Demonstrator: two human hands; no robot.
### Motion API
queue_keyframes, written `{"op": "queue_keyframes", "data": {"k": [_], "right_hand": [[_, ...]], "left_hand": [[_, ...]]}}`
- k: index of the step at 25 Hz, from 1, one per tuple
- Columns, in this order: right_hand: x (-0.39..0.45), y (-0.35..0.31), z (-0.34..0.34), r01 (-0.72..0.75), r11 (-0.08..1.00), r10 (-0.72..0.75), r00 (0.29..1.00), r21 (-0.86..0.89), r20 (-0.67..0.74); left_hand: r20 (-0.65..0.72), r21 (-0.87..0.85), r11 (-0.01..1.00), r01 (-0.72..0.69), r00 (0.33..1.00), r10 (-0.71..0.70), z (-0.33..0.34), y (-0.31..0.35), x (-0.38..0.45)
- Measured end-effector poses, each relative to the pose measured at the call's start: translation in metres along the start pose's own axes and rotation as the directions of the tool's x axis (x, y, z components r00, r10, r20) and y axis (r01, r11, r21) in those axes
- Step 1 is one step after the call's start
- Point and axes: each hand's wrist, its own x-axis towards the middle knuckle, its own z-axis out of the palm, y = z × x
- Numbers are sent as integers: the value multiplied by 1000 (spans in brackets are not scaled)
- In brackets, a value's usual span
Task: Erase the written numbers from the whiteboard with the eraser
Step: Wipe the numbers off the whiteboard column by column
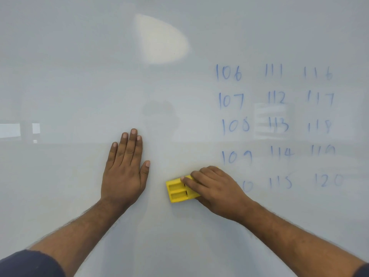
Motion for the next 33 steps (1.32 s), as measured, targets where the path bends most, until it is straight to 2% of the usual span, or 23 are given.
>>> {"op": "queue_keyframes", "data": {"k": [3,5,11,17,20,25,28,33], "right_hand": [[19,2,-2,-146,988,149,987,51,-56],[28,-5,3,-168,982,174,982,87,-74],[2,-36,26,-72,991,78,995,109,-54],[-32,-28,22,27,999,-27,1000,37,10],[-24,-14,11,-48,999,48,999,16,-23],[-7,-10,9,-198,975,205,976,101,-69],[-16,-15,17,-197,972,207,975,130,-74],[-51,-30,29,-142,982,143,990,123,1]], "left_hand": [[-11,-4,1000,28,1000,-28,2,5,-5],[-23,-2,1000,31,999,-31,4,7,-8],[-24,-1,999,33,999,-33,6,8,-15],[-13,3,1000,24,1000,-24,8,7,-21],[-10,4,1000,29,1000,-29,9,8,-24],[-2,1,999,32,999,-32,9,8,-25],[4,-1,999,33,999,-33,9,9,-28],[15,7,1000,22,1000,-22,10,8,-32]]}}
